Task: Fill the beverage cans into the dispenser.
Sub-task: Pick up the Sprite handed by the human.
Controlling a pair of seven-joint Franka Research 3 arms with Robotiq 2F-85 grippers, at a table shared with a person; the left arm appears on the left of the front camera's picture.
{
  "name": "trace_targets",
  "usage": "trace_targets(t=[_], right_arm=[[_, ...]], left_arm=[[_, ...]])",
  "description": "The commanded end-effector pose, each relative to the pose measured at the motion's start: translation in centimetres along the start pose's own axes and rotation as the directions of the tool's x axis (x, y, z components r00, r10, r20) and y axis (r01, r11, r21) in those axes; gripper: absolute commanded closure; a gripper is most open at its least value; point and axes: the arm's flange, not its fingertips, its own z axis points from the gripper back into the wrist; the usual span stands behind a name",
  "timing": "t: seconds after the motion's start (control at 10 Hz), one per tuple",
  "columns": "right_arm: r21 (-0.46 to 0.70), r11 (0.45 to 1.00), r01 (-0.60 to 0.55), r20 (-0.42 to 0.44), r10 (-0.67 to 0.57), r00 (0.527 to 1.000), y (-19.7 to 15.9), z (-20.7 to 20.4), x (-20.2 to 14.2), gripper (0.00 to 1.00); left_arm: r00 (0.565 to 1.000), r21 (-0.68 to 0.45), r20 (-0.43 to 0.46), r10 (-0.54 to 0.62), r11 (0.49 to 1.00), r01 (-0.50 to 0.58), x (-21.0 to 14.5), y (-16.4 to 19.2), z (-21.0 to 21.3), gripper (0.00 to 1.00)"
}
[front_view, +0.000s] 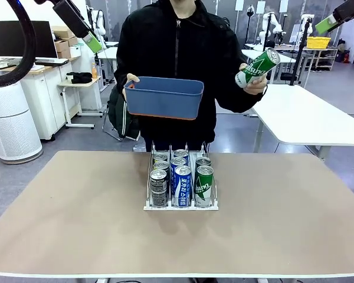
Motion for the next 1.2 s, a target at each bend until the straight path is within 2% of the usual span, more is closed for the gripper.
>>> trace_targets(t=[0.0, 0.1, 0.3, 0.6, 0.7, 1.1], right_arm=[[0.005, 1.000, 0.000, -0.005, 0.000, 1.000, -0.3, -0.4, 0.1, 0.00], [0.039, 0.998, -0.046, -0.032, 0.047, 0.998, -0.6, -1.1, 0.1, 0.00], [0.031, 0.996, -0.087, -0.072, 0.089, 0.993, -1.5, -2.3, 1.0, 0.00], [0.037, 0.995, -0.092, -0.088, 0.095, 0.992, -2.9, -5.3, 2.8, 0.00], [-0.002, 0.999, -0.052, -0.064, 0.052, 0.997, -2.9, -6.5, 3.2, 0.00], [0.017, 0.998, -0.057, -0.096, 0.059, 0.994, -3.1, -10.3, 4.1, 0.00]], left_arm=[[1.000, 0.000, 0.001, 0.001, 1.000, -0.001, -0.1, 0.1, 0.1, 0.00], [1.000, 0.000, 0.001, 0.001, 1.000, -0.001, -0.1, 0.1, 0.1, 0.00], [1.000, 0.000, 0.001, 0.001, 1.000, -0.001, -0.1, 0.1, 0.1, 0.00], [1.000, 0.000, 0.001, 0.001, 1.000, -0.001, -0.1, 0.1, 0.1, 0.00], [1.000, 0.000, 0.001, 0.001, 1.000, -0.001, -0.1, 0.1, 0.1, 0.00], [1.000, 0.000, 0.001, 0.001, 1.000, -0.001, -0.1, 0.1, 0.1, 0.00]])
